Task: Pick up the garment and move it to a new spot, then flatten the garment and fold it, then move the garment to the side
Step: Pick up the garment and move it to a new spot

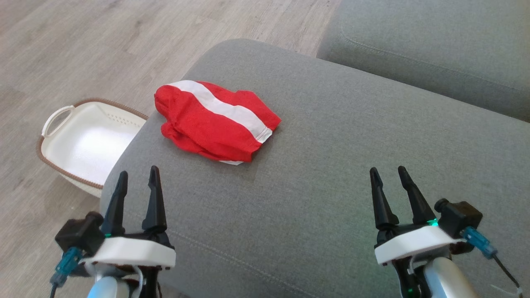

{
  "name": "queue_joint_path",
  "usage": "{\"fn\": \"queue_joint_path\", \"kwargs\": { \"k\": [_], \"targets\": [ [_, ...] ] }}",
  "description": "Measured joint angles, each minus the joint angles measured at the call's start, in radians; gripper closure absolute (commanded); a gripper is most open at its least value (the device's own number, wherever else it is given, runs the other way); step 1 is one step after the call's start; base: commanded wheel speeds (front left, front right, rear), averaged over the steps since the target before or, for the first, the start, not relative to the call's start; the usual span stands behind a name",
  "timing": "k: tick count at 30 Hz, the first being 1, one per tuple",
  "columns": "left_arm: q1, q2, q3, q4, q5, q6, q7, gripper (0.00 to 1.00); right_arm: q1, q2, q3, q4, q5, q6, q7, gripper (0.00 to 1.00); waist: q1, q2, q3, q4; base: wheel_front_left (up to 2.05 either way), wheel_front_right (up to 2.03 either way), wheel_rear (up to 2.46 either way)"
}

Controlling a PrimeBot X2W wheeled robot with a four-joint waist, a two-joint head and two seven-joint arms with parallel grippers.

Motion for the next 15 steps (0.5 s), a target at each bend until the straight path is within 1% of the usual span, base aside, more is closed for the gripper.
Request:
{"fn": "queue_joint_path", "kwargs": {
  "k": [3,7,12,15],
  "targets": [
    [0.0,0.0,0.003,0.0,0.007,0.0,0.0,0.0,0.0,0.0,0.001,0.001,0.0,0.0,0.0,0.0,0.0,0.0,-0.002,-0.003,0.0,0.0,0.0],
    [-0.001,0.0,0.034,0.0,0.008,-0.007,0.0,0.0,0.0,0.0,0.004,0.001,0.0,0.0,0.0,0.0,0.0,0.0,0.007,-0.018,0.0,0.0,0.0],
    [-0.015,-0.001,0.076,-0.002,0.008,-0.017,0.0,0.0,-0.003,0.0,0.003,0.0,-0.012,0.0,0.0,0.0,0.0,0.0,0.042,-0.043,0.0,0.0,0.0],
    [-0.051,-0.001,0.104,0.004,0.021,-0.027,0.0,0.0,-0.009,0.0,0.003,-0.002,-0.026,0.0,0.0,0.0,0.0,0.0,0.069,-0.065,0.0,0.0,0.0]
  ]
}}
